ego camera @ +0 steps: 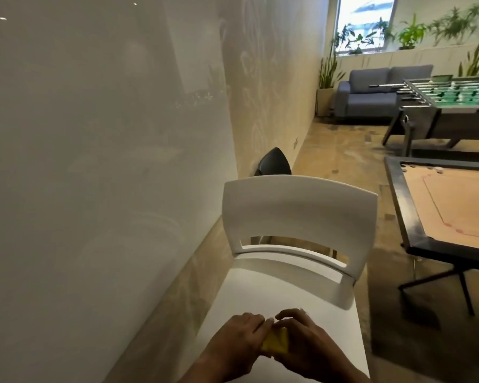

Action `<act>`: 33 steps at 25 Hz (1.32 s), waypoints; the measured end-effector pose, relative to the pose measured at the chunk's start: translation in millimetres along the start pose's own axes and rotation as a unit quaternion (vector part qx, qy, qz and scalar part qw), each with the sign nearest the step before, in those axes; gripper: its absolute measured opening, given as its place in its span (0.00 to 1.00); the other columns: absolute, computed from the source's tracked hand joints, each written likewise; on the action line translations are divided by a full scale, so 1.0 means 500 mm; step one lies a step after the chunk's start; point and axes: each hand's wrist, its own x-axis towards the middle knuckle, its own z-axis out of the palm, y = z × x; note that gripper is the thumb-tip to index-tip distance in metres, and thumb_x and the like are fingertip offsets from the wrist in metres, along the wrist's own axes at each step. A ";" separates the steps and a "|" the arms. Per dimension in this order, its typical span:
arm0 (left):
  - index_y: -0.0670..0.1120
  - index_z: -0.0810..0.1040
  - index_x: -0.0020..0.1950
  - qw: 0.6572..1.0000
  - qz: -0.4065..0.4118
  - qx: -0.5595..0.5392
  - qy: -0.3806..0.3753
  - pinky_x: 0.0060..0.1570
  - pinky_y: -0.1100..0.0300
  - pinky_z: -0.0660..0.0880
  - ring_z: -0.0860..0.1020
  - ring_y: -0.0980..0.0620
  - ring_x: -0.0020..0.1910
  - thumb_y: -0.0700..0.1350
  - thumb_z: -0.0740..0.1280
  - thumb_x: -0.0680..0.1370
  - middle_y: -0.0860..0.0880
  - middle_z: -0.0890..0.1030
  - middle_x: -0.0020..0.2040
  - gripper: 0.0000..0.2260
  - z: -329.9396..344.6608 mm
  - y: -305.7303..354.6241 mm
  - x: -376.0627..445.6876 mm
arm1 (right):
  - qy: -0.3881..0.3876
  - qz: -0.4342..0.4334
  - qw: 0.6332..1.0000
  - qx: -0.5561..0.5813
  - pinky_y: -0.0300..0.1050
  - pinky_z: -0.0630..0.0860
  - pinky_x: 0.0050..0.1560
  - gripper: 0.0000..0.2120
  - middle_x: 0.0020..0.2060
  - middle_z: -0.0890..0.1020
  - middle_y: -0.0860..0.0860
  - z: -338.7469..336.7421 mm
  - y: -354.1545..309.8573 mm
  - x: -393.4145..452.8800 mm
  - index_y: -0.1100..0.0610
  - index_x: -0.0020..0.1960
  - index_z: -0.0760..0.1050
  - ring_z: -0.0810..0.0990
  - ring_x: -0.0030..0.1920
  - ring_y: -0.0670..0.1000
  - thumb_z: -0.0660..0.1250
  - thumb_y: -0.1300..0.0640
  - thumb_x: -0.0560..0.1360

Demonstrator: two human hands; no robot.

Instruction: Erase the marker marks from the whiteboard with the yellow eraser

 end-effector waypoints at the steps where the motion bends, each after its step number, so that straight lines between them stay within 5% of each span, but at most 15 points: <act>1: 0.48 0.78 0.79 1.000 -0.005 -0.004 -0.004 0.55 0.59 0.85 0.86 0.53 0.59 0.59 0.77 0.78 0.51 0.86 0.65 0.31 0.021 -0.001 0.011 | -0.013 0.017 1.000 0.000 0.25 0.74 0.58 0.32 0.65 0.65 0.30 0.004 0.013 -0.002 0.41 0.71 0.73 0.76 0.63 0.40 0.74 0.30 0.72; 5: 0.43 0.60 0.88 0.998 -0.039 -0.027 -0.049 0.73 0.44 0.75 0.73 0.39 0.78 0.45 0.67 0.87 0.41 0.71 0.81 0.31 0.085 -0.010 0.056 | -0.041 0.062 0.997 -0.033 0.24 0.73 0.56 0.32 0.71 0.68 0.36 0.030 0.054 -0.002 0.43 0.75 0.71 0.77 0.63 0.43 0.74 0.34 0.74; 12: 0.47 0.49 0.92 0.977 -0.168 -0.123 -0.051 0.87 0.49 0.60 0.54 0.44 0.91 0.43 0.65 0.89 0.46 0.52 0.92 0.36 0.155 -0.037 0.095 | -0.075 0.121 0.987 -0.069 0.31 0.75 0.57 0.29 0.75 0.65 0.43 0.093 0.098 0.038 0.49 0.76 0.69 0.80 0.60 0.50 0.72 0.42 0.79; 16: 0.43 0.43 0.91 0.969 -0.159 -0.091 -0.167 0.85 0.46 0.63 0.46 0.43 0.92 0.40 0.63 0.89 0.44 0.43 0.92 0.37 0.198 -0.019 0.083 | -0.077 0.147 0.985 -0.039 0.24 0.68 0.42 0.22 0.73 0.66 0.44 0.139 0.126 0.040 0.51 0.71 0.72 0.78 0.48 0.45 0.71 0.46 0.81; 21: 0.42 0.46 0.91 0.952 -0.182 -0.084 -0.231 0.82 0.45 0.65 0.48 0.47 0.92 0.46 0.62 0.89 0.47 0.45 0.92 0.36 0.248 0.023 0.108 | -0.093 0.155 0.982 -0.052 0.35 0.72 0.50 0.22 0.73 0.65 0.47 0.186 0.178 0.027 0.53 0.73 0.70 0.81 0.56 0.50 0.68 0.49 0.82; 23: 0.42 0.76 0.82 0.953 -0.187 -0.128 -0.200 0.65 0.59 0.80 0.72 0.59 0.82 0.62 0.81 0.73 0.50 0.72 0.85 0.43 0.235 0.032 0.118 | -0.100 0.147 0.980 -0.084 0.37 0.73 0.56 0.23 0.73 0.66 0.48 0.197 0.180 0.016 0.53 0.74 0.71 0.81 0.59 0.50 0.68 0.49 0.81; 25: 0.54 0.94 0.47 0.952 -0.210 -0.127 -0.183 0.29 0.70 0.78 0.88 0.68 0.49 0.73 0.84 0.38 0.58 0.91 0.54 0.41 0.245 0.029 0.117 | -0.082 0.164 0.978 -0.102 0.32 0.76 0.52 0.25 0.66 0.76 0.48 0.201 0.187 0.022 0.53 0.65 0.80 0.84 0.49 0.44 0.79 0.45 0.72; 26: 0.59 0.92 0.43 0.961 -0.220 -0.120 -0.116 0.21 0.71 0.73 0.87 0.68 0.40 0.76 0.82 0.42 0.58 0.91 0.52 0.36 0.251 0.024 0.131 | -0.054 0.161 0.976 -0.136 0.30 0.77 0.46 0.25 0.55 0.80 0.44 0.191 0.187 0.035 0.52 0.56 0.84 0.84 0.41 0.41 0.85 0.43 0.64; 27: 0.58 0.89 0.51 0.966 -0.212 -0.112 -0.094 0.19 0.70 0.70 0.87 0.69 0.39 0.75 0.78 0.63 0.54 0.89 0.61 0.27 0.259 0.024 0.134 | -0.052 0.175 0.972 -0.150 0.31 0.77 0.41 0.25 0.48 0.81 0.46 0.179 0.192 0.044 0.54 0.51 0.86 0.83 0.36 0.41 0.88 0.44 0.60; 28: 0.57 0.80 0.60 0.967 -0.219 -0.091 -0.089 0.19 0.70 0.68 0.87 0.70 0.43 0.65 0.61 0.85 0.46 0.81 0.74 0.15 0.264 0.029 0.124 | -0.020 0.195 0.971 -0.133 0.34 0.78 0.38 0.22 0.46 0.79 0.48 0.181 0.190 0.048 0.56 0.48 0.86 0.83 0.33 0.44 0.88 0.47 0.60; 29: 0.54 0.73 0.60 0.977 -0.196 -0.054 -0.067 0.19 0.70 0.68 0.86 0.71 0.51 0.50 0.43 0.91 0.42 0.68 0.81 0.19 0.271 0.014 0.135 | -0.007 0.196 0.971 -0.134 0.36 0.79 0.35 0.18 0.44 0.79 0.50 0.179 0.200 0.070 0.57 0.46 0.87 0.83 0.31 0.48 0.87 0.50 0.63; 30: 0.52 0.70 0.60 0.979 -0.199 -0.030 -0.031 0.20 0.70 0.68 0.83 0.73 0.61 0.43 0.34 0.90 0.41 0.57 0.83 0.25 0.276 0.009 0.146 | -0.003 0.191 0.970 -0.151 0.34 0.81 0.39 0.12 0.48 0.81 0.51 0.195 0.202 0.078 0.58 0.49 0.87 0.87 0.36 0.54 0.81 0.50 0.72; 31: 0.50 0.70 0.61 0.975 -0.222 0.014 0.002 0.21 0.70 0.69 0.79 0.72 0.69 0.41 0.32 0.89 0.42 0.51 0.83 0.26 0.280 -0.007 0.153 | -0.055 0.200 0.966 -0.156 0.33 0.80 0.58 0.15 0.60 0.80 0.54 0.211 0.207 0.091 0.59 0.60 0.85 0.87 0.55 0.60 0.67 0.50 0.83; 32: 0.49 0.70 0.66 0.973 -0.224 0.034 0.046 0.22 0.70 0.70 0.78 0.71 0.71 0.41 0.32 0.89 0.43 0.49 0.84 0.26 0.288 -0.016 0.165 | -0.022 0.183 0.966 -0.183 0.43 0.63 0.81 0.23 0.76 0.71 0.57 0.266 0.235 0.111 0.59 0.76 0.74 0.70 0.75 0.67 0.51 0.51 0.89; 33: 0.46 0.70 0.71 0.974 -0.205 0.061 0.075 0.22 0.70 0.70 0.78 0.70 0.72 0.41 0.33 0.89 0.43 0.48 0.85 0.26 0.297 -0.026 0.170 | -0.048 0.199 0.955 -0.216 0.53 0.46 0.86 0.26 0.84 0.58 0.57 0.294 0.255 0.119 0.58 0.84 0.58 0.52 0.82 0.67 0.43 0.50 0.89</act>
